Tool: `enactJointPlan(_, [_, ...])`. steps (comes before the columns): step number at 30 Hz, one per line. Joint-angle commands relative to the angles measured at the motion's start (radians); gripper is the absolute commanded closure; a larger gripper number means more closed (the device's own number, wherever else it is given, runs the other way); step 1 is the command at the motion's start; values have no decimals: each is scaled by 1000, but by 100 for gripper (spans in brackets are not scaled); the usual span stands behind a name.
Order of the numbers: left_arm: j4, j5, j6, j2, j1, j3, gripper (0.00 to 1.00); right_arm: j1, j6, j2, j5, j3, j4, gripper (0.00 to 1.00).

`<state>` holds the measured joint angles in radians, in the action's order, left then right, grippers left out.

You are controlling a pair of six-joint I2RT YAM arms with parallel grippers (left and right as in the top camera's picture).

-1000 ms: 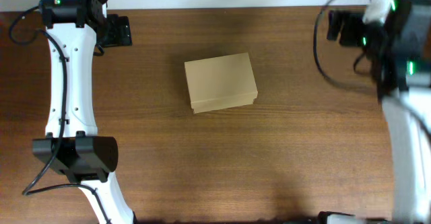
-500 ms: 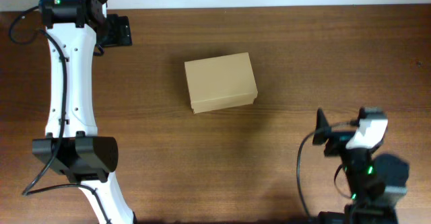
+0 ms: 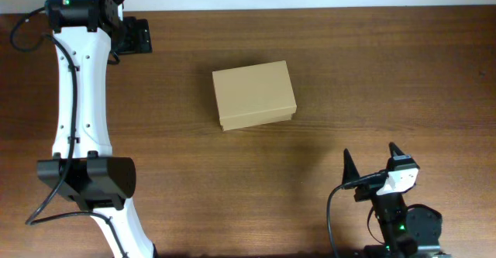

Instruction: Pack container

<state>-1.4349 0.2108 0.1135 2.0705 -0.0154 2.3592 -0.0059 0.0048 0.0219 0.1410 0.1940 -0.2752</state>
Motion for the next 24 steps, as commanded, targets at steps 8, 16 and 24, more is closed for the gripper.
enactJointPlan(8, [0, 3, -2, 3, 0, 0, 0, 6, 11, -20, 6, -112, 11, 1])
enactJointPlan(16, [0, 3, -2, 3, 0, 0, 0, 6, 11, -20, 9, -112, 11, 1])
enactJointPlan(24, [0, 3, -2, 3, 0, 0, 0, 6, 11, -19, 9, -112, 11, 1])
